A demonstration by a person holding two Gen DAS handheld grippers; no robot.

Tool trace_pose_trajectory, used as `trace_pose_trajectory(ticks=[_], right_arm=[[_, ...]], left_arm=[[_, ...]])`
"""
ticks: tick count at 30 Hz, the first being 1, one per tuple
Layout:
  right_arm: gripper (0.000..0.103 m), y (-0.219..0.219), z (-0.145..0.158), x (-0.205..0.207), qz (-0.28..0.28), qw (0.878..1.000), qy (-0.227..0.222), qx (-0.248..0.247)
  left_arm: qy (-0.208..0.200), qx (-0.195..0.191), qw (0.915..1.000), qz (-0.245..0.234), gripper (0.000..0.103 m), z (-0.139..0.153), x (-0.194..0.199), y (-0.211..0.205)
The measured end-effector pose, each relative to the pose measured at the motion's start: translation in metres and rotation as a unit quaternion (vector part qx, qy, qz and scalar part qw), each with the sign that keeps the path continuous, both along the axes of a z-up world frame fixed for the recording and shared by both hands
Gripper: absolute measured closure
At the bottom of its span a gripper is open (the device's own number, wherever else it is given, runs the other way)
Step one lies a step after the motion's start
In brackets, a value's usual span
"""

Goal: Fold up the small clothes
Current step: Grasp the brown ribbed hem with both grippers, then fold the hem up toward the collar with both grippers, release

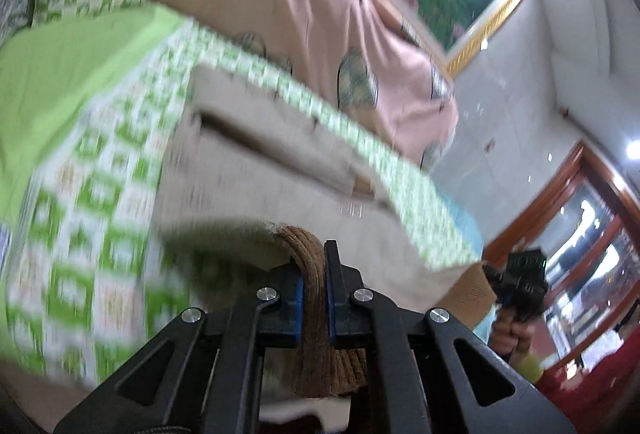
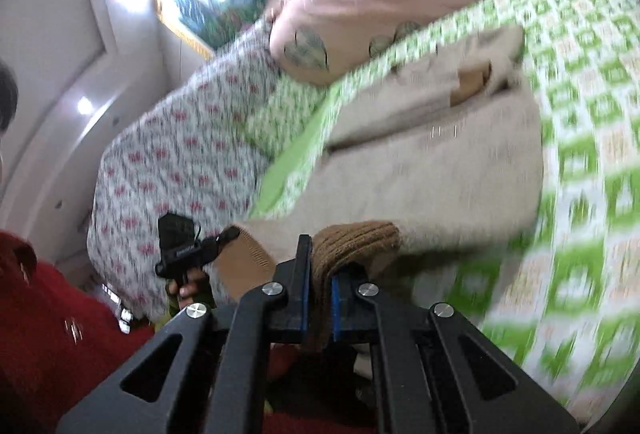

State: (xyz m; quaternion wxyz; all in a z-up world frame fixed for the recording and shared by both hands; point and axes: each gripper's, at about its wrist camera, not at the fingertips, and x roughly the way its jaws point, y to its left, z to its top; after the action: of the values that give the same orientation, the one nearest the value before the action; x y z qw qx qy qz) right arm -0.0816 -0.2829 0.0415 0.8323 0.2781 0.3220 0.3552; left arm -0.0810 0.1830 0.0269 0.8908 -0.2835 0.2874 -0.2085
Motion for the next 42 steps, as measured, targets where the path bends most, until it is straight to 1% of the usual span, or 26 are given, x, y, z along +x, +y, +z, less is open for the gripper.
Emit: trace_pose_trajectory(ticks=[2, 4, 6, 8, 11, 15, 17, 20, 22, 25, 27, 30, 31, 34, 35, 36, 38, 39, 40, 42], right_arm=[[0.094, -0.005, 0.009, 0.021, -0.019, 1.0, -0.015, 0.011], [0.094, -0.01, 0.017, 0.045, -0.035, 0.999, -0.025, 0.025], [0.094, -0.011, 0.023, 0.068, -0.051, 0.998, -0.034, 0.024], [0.094, -0.013, 0.026, 0.095, -0.071, 0.997, -0.032, 0.015], [0.094, -0.018, 0.027, 0.135, -0.097, 0.995, -0.021, 0.013], [0.094, -0.022, 0.03, 0.184, -0.113, 0.993, -0.012, -0.002], [0.094, -0.021, 0.031, 0.208, -0.116, 0.993, -0.011, -0.015], [0.094, -0.021, 0.026, 0.237, -0.12, 0.993, -0.007, -0.018], [0.094, -0.025, 0.016, 0.258, -0.123, 0.992, 0.006, -0.003], [0.094, -0.03, -0.003, 0.285, -0.132, 0.991, 0.027, -0.001], [0.094, -0.031, -0.017, 0.301, -0.141, 0.989, 0.042, -0.009], [0.094, -0.03, -0.037, 0.32, -0.152, 0.985, 0.069, -0.031], [0.094, -0.028, -0.042, 0.325, -0.157, 0.984, 0.077, -0.042], [0.093, -0.026, -0.054, 0.334, -0.168, 0.978, 0.097, -0.071], [0.092, -0.026, -0.057, 0.336, -0.17, 0.977, 0.104, -0.075], [0.089, -0.027, -0.057, 0.335, -0.171, 0.976, 0.108, -0.076], [0.079, -0.031, -0.053, 0.329, -0.182, 0.974, 0.107, -0.083], [0.071, -0.034, -0.049, 0.323, -0.188, 0.973, 0.102, -0.086], [0.066, -0.036, -0.044, 0.317, -0.196, 0.972, 0.092, -0.089], [0.066, -0.038, -0.032, 0.302, -0.202, 0.972, 0.072, -0.093]], left_arm=[[-0.019, -0.003, 0.9998, 0.009, 0.097, 0.014, 0.025, 0.003], [-0.031, 0.011, 0.9994, 0.013, 0.097, 0.026, 0.05, -0.004], [-0.038, 0.022, 0.9989, 0.016, 0.097, 0.037, 0.077, -0.01], [-0.038, 0.031, 0.9986, 0.021, 0.097, 0.041, 0.102, -0.011], [-0.031, 0.038, 0.9984, 0.028, 0.097, 0.045, 0.15, -0.012], [-0.023, 0.046, 0.998, 0.038, 0.097, 0.045, 0.21, -0.012], [-0.019, 0.048, 0.9979, 0.04, 0.097, 0.043, 0.232, -0.012], [-0.009, 0.06, 0.997, 0.048, 0.097, 0.037, 0.264, -0.011], [-0.003, 0.064, 0.9966, 0.052, 0.097, 0.031, 0.282, -0.008], [0.012, 0.066, 0.996, 0.059, 0.097, 0.018, 0.307, -0.001], [0.024, 0.068, 0.9955, 0.062, 0.097, 0.009, 0.321, 0.001], [0.056, 0.079, 0.9931, 0.066, 0.096, -0.014, 0.348, 0.001], [0.063, 0.085, 0.9923, 0.065, 0.096, -0.019, 0.355, 0.0], [0.081, 0.104, 0.9894, 0.062, 0.09, -0.035, 0.367, -0.004], [0.087, 0.105, 0.9889, 0.059, 0.086, -0.039, 0.367, -0.004], [0.089, 0.102, 0.9893, 0.056, 0.082, -0.04, 0.365, -0.003], [0.088, 0.097, 0.9898, 0.056, 0.067, -0.039, 0.354, -0.002], [0.087, 0.094, 0.9902, 0.055, 0.065, -0.037, 0.347, -0.002], [0.084, 0.091, 0.9909, 0.053, 0.062, -0.034, 0.338, -0.002], [0.08, 0.087, 0.9919, 0.046, 0.056, -0.028, 0.319, -0.008]])
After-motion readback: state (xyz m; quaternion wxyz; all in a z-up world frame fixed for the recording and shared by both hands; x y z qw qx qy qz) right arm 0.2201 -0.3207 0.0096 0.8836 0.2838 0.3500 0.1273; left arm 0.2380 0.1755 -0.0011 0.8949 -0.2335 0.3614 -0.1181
